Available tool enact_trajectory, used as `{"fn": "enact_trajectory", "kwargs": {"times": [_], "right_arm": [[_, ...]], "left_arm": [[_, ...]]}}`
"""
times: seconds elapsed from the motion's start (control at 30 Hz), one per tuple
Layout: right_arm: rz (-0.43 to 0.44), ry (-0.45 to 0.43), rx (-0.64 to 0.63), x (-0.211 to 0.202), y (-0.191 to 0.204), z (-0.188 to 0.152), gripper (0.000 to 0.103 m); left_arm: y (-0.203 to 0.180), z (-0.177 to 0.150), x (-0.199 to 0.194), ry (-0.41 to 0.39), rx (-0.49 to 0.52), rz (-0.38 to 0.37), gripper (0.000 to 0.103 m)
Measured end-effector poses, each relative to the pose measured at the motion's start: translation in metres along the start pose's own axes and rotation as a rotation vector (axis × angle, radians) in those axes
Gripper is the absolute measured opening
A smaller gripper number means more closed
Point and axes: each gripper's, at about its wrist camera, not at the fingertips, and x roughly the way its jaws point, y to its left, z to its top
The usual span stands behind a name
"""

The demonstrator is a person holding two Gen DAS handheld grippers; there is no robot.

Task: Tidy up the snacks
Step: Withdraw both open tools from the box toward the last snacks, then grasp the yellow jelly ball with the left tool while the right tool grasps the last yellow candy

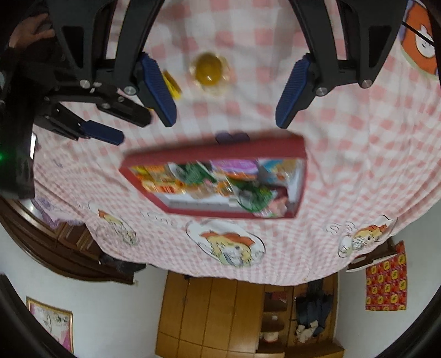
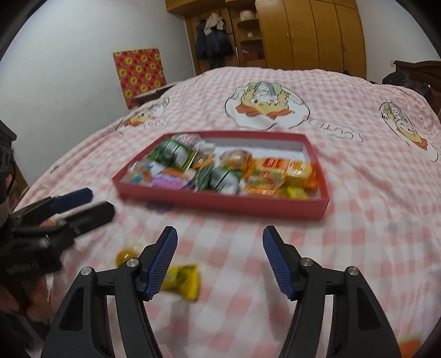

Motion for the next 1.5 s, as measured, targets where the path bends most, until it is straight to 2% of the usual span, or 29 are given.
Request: {"fn": "enact_trajectory", "kwargs": {"times": [0.07,0.1,0.17,0.23,0.4,0.57,0.67,0.7,0.73,0.83,1.0,1.2,1.3,1.4,1.43,1.47,1.5], "right_arm": [[-0.001,0.002,-0.014,-0.003,0.01,-0.006,0.053],[-0.011,0.005,-0.022,-0.002,0.014,-0.009,0.05],[0.001,0.022,-0.025,0.003,0.019,-0.014,0.036],[0.028,0.054,-0.046,0.01,0.025,-0.017,0.03],[0.046,0.055,-0.076,0.012,0.032,-0.023,0.03],[0.075,0.067,-0.067,0.015,0.029,-0.028,0.03],[0.092,0.071,-0.057,0.016,0.027,-0.029,0.03],[0.093,0.07,-0.053,0.016,0.027,-0.029,0.03],[0.092,0.069,-0.05,0.015,0.026,-0.029,0.032],[0.087,0.062,-0.046,0.012,0.024,-0.03,0.039],[0.056,0.057,-0.075,0.009,0.026,-0.034,0.039],[0.064,0.086,-0.055,0.019,0.021,-0.035,0.039],[0.057,0.092,-0.052,0.019,0.02,-0.036,0.039],[0.055,0.089,-0.055,0.018,0.019,-0.036,0.034],[0.055,0.085,-0.054,0.017,0.018,-0.036,0.027],[0.058,0.078,-0.046,0.015,0.015,-0.036,0.026],[0.068,0.066,-0.032,0.012,0.012,-0.037,0.026]], "left_arm": [[-0.003,-0.006,0.003,0.022,0.005,0.005,0.063],[-0.004,-0.009,0.005,0.029,0.004,0.006,0.058],[-0.006,-0.015,0.009,0.05,0.009,0.006,0.047],[-0.006,-0.018,0.01,0.064,0.007,0.001,0.031],[-0.006,-0.024,0.015,0.091,-0.005,-0.051,0.016],[-0.008,-0.028,0.019,0.108,0.007,-0.042,0.019],[-0.001,-0.029,0.019,0.107,-0.021,-0.015,0.039],[0.003,-0.029,0.018,0.105,-0.032,-0.003,0.049],[0.006,-0.029,0.017,0.101,-0.044,-0.003,0.053],[0.009,-0.03,0.017,0.108,-0.056,-0.017,0.054],[0.005,-0.031,0.018,0.101,-0.03,0.01,0.053],[-0.002,-0.033,0.018,0.094,0.001,0.008,0.05],[-0.004,-0.035,0.019,0.106,0.006,-0.004,0.053],[-0.009,-0.038,0.025,0.125,0.032,0.002,0.059],[-0.011,-0.038,0.026,0.123,0.044,0.009,0.06],[-0.014,-0.039,0.026,0.122,0.057,0.012,0.06],[-0.015,-0.04,0.026,0.116,0.064,0.014,0.053]]}}
